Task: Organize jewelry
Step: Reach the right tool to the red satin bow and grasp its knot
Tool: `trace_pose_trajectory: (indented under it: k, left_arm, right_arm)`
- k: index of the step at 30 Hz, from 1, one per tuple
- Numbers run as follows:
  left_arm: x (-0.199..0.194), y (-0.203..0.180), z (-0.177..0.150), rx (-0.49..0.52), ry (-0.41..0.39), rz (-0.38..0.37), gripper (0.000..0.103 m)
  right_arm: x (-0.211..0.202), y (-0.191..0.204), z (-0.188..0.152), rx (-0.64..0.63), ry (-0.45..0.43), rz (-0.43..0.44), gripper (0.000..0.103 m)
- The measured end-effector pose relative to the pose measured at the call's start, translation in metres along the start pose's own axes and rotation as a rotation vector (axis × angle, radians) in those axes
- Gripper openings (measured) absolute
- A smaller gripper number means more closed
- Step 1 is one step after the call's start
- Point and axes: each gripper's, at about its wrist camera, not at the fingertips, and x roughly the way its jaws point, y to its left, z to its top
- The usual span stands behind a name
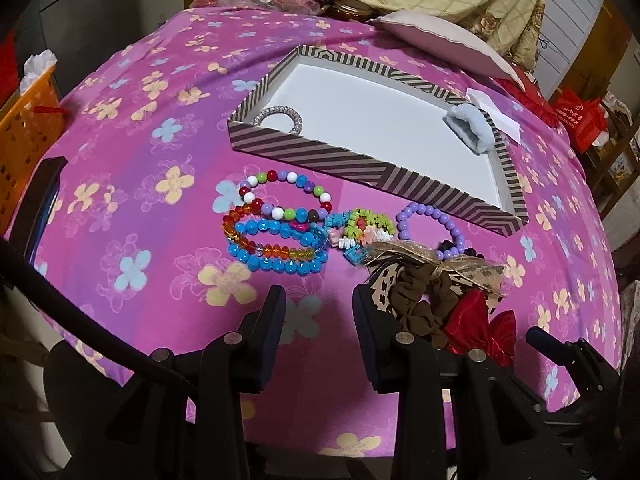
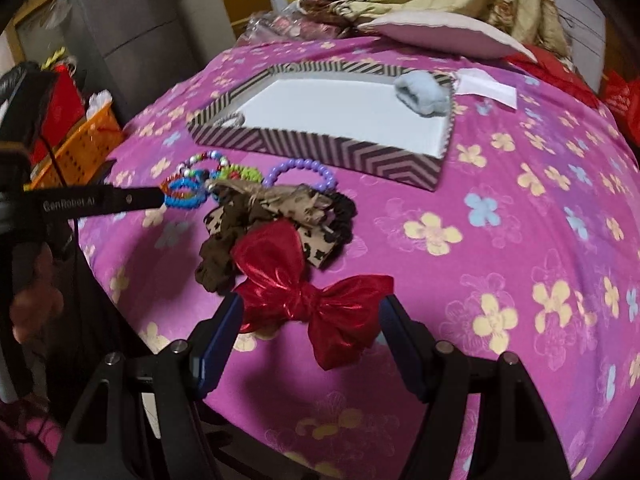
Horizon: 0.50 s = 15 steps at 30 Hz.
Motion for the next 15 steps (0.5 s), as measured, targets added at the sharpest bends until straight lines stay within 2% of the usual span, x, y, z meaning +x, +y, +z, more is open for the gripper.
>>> trace_pose_trajectory:
  k: [7, 15]
  left_arm:
    - [0.001, 0.006, 0.003, -0.022, 0.008, -0.005, 0.049]
    - [-0.007, 0.023, 0.009, -0.056, 0.001, -0.007, 0.049]
  right_arm:
    - [0.003, 0.018, 0.004, -0.154, 0.032, 0.015, 0.073]
    - [0.012, 0.011, 0.009, -0.327, 0.113, 0.059, 0.073]
